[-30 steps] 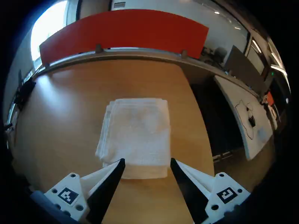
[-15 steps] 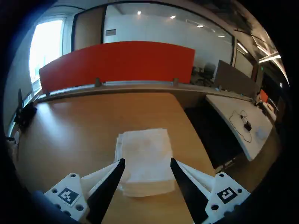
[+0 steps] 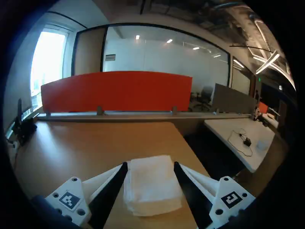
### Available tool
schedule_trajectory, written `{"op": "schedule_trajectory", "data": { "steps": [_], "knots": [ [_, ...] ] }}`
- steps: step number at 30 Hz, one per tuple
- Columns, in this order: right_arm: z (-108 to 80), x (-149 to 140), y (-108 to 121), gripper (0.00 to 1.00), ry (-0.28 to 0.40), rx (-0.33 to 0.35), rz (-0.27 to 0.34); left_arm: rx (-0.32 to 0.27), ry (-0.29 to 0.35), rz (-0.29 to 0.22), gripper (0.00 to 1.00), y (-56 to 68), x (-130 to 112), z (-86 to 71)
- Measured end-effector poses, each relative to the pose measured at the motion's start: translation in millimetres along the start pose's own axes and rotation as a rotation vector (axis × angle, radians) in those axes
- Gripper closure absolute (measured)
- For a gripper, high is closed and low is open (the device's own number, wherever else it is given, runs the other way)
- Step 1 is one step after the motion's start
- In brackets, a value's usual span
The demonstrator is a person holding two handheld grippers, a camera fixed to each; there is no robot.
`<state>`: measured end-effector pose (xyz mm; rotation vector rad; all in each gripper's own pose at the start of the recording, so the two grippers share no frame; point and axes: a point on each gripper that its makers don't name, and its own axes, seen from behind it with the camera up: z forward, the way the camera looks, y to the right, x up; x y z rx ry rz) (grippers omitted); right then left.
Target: Fold towel
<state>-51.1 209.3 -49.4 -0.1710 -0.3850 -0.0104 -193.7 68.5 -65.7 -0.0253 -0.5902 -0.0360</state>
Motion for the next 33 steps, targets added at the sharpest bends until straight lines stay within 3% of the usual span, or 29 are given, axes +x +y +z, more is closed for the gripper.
{"op": "schedule_trajectory", "data": {
  "steps": [6, 9, 21, 33],
  "knots": [
    [-10.2, 29.1, -4.7, 0.06, 0.137, -0.022, 0.005, 0.007, 0.045, -0.006, 0.04, -2.4, 13.0, -1.5],
    [-13.6, 34.6, -7.1, 0.06, 0.164, -0.026, 0.004, 0.005, 0.063, -0.010, 0.04, -2.3, 18.7, -1.5],
    [-21.5, 54.4, -21.8, 0.06, 0.200, -0.009, -0.012, 0.060, 0.215, -0.029, 0.04, -18.8, 62.5, -1.8],
    [-29.0, 74.0, -53.0, 0.06, 0.215, 0.023, -0.032, 0.100, 0.345, -0.022, 0.04, -33.8, 107.2, -3.6]
  ]
}}
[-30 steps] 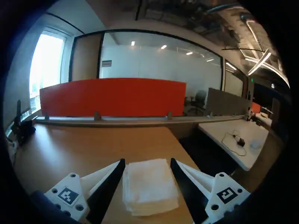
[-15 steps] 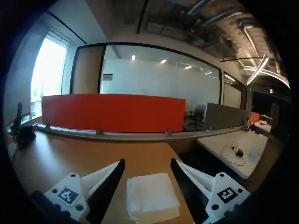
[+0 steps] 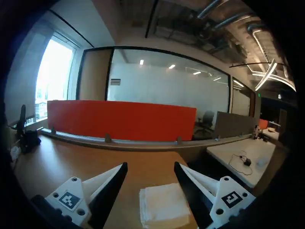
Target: Fold towel
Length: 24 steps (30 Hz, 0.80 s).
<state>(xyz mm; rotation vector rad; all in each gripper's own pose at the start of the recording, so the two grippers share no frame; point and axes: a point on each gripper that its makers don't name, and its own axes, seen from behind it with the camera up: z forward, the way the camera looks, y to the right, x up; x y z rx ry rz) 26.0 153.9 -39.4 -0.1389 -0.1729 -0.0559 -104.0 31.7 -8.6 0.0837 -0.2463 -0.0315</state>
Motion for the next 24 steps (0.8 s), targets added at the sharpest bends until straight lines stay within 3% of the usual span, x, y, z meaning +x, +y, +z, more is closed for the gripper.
{"op": "schedule_trajectory", "data": {
  "steps": [9, 24],
  "knots": [
    [1.9, 21.9, -33.3, 0.06, 0.029, 0.022, 0.000, -0.013, 0.058, -0.009, 0.04, -5.7, 23.9, 4.3],
    [4.2, 69.3, -112.1, 0.06, 0.107, 0.076, -0.010, -0.039, 0.146, -0.028, 0.04, -13.9, 59.1, 6.0]
  ]
}}
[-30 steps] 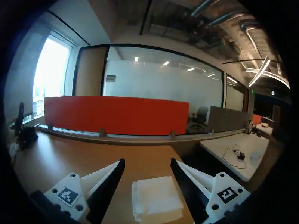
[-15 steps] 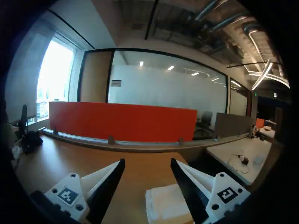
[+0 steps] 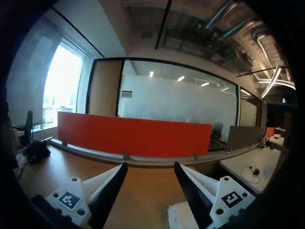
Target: Fold towel
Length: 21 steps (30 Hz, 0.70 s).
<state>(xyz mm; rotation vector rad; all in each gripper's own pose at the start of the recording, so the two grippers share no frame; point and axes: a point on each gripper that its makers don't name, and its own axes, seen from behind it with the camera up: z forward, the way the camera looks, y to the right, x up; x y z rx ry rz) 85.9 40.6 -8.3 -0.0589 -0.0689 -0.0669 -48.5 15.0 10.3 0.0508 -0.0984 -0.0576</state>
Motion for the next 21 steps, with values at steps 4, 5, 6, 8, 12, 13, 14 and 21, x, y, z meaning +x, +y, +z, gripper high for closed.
{"op": "schedule_trajectory", "data": {
  "steps": [4, 5, 6, 8, 12, 13, 14, 21],
  "knots": [
    [3.1, 7.0, -21.7, 0.06, 0.012, 0.019, 0.008, -0.007, 0.019, 0.000, 0.04, -2.4, 7.7, 1.2],
    [3.6, 8.8, -26.8, 0.06, 0.016, 0.025, 0.010, -0.008, 0.025, 0.001, 0.04, -3.0, 10.2, 1.2],
    [4.0, 10.6, -32.0, 0.06, 0.020, 0.030, 0.012, -0.010, 0.032, 0.002, 0.04, -3.7, 12.7, 1.2],
    [4.7, 12.7, -39.6, 0.06, 0.023, 0.042, 0.011, -0.010, 0.044, 0.007, 0.04, -5.9, 15.4, 2.2],
    [7.3, 14.0, -46.2, 0.06, 0.020, 0.051, 0.009, -0.006, 0.054, 0.021, 0.04, -10.4, 16.9, 5.1],
    [7.9, 14.3, -47.0, 0.06, 0.020, 0.052, 0.012, -0.007, 0.060, 0.023, 0.04, -10.6, 18.2, 5.1],
    [8.5, 14.7, -47.7, 0.06, 0.019, 0.053, 0.014, -0.008, 0.064, 0.024, 0.04, -10.7, 19.4, 5.0],
    [12.1, 17.0, -55.9, 0.06, 0.015, 0.068, 0.033, -0.014, 0.085, 0.008, 0.04, -9.6, 24.2, 6.3]
  ]
}}
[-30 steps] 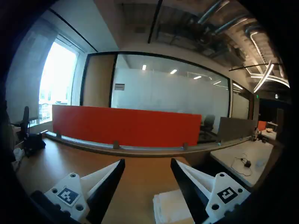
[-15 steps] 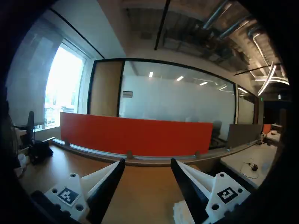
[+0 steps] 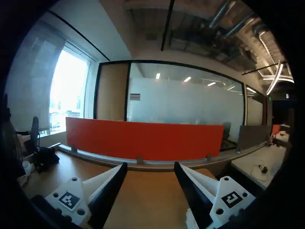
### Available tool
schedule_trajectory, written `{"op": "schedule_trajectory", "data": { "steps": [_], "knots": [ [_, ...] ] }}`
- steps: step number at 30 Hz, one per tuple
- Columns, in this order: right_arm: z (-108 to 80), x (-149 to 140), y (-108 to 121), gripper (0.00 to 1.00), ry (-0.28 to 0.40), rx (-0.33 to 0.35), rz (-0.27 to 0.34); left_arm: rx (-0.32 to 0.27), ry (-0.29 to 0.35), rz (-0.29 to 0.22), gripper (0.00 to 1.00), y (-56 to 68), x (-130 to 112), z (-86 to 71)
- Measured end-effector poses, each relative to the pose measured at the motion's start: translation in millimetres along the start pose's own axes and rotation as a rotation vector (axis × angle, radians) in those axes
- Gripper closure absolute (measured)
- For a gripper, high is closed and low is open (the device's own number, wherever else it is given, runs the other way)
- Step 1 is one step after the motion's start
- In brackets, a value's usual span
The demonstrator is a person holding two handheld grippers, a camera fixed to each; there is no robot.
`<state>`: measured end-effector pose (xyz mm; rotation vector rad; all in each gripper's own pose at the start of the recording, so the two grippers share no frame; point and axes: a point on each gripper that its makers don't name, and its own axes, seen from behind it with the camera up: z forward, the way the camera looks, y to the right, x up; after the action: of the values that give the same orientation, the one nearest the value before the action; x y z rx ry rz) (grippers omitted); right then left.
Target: Fold towel
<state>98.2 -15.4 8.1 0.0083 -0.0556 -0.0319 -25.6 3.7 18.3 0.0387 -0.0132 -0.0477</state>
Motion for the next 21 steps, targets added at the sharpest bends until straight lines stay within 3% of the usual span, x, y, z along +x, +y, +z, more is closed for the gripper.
{"op": "schedule_trajectory", "data": {
  "steps": [21],
  "knots": [
    [-2.5, -1.1, -6.1, 0.06, -0.001, 0.010, 0.009, -0.031, 0.018, -0.021, 0.04, 13.5, 5.1, -5.1]
  ]
}}
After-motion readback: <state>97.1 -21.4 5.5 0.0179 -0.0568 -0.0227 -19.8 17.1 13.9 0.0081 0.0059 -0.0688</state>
